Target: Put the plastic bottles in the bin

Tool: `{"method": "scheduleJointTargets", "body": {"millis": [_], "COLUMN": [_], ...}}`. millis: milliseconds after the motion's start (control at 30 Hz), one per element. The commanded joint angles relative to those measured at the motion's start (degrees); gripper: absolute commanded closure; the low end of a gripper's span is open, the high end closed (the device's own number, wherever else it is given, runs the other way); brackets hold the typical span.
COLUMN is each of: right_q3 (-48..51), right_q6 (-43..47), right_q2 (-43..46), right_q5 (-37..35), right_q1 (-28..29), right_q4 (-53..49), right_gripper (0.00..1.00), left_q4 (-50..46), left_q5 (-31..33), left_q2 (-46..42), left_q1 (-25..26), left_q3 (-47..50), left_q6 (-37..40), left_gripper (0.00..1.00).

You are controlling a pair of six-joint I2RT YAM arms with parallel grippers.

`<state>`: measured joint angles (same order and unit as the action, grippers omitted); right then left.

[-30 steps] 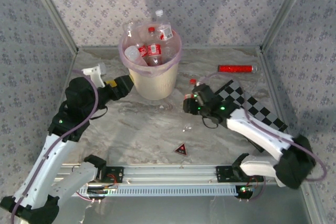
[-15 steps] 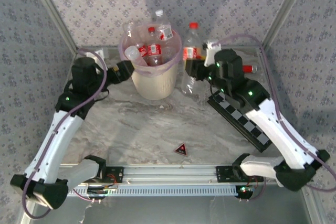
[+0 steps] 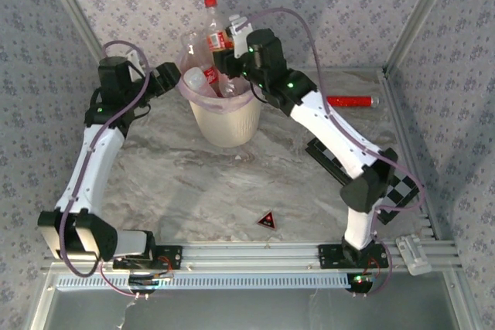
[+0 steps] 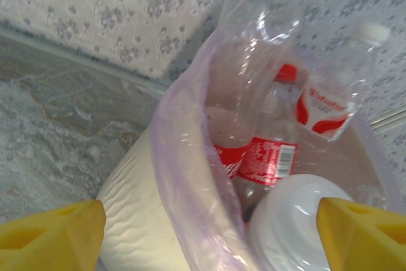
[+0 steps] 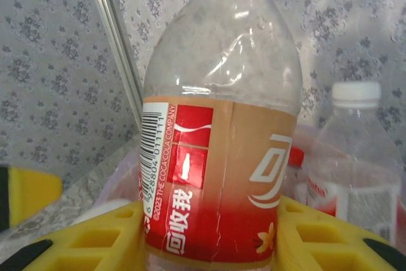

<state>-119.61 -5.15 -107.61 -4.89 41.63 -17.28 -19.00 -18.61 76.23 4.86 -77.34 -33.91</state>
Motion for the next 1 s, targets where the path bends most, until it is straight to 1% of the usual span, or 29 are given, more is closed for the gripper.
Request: {"method": "scheduleJointTargets", "body": {"millis": [0, 100, 300, 533, 733, 800, 867, 967], "right_q3": [-7.6, -11.6, -10.6, -3.3, 2.0, 1.0, -2.1, -7.5], "right_q6": [2.5, 3.1, 2.1, -0.6, -3.7, -3.6, -2.8, -1.6], "right_q2": [-5.4, -9.9, -12.9, -12.5, -11.5, -11.1, -11.1, -11.3], "right_q5": [-0.2, -1.3, -2.9, -3.0, -1.8, -1.5, -1.7, -0.9], "right_q1": [-0.1, -0.1, -0.5, -0.6, -1.4, -1.6, -1.6, -1.6], "right_q4": [-2.0, -6.8, -11.4, -14.8, -14.5, -14.7, -16.2, -19.4], "right_gripper": [0.56, 0.56, 0.55, 0.56, 0.55, 0.50, 0.38, 0.26], "left_q4": [3.5, 4.4, 5.2, 4.7, 4.5, 4.4, 4.1, 3.2], "left_q5": [-1.9, -2.2, -2.4, -2.1, -2.7, -2.7, -2.7, -2.7], "left_q2": [0.5, 1.1, 1.5, 3.2, 5.8, 6.2, 6.5, 6.4], "left_q1": [-0.2, -0.2, -0.3, -0.2, -0.3, -0.2, -0.2, -0.2], "left_q3": [-0.6, 0.2, 0.0, -2.7, -5.0, -5.4, -6.0, -7.1], "left_q6": [0.5, 0.2, -0.2, 0.1, 0.1, 0.1, 0.3, 1.0], "left_gripper": [0.14, 0.15, 0.15, 0.15, 0.15, 0.15, 0.15, 0.15]}}
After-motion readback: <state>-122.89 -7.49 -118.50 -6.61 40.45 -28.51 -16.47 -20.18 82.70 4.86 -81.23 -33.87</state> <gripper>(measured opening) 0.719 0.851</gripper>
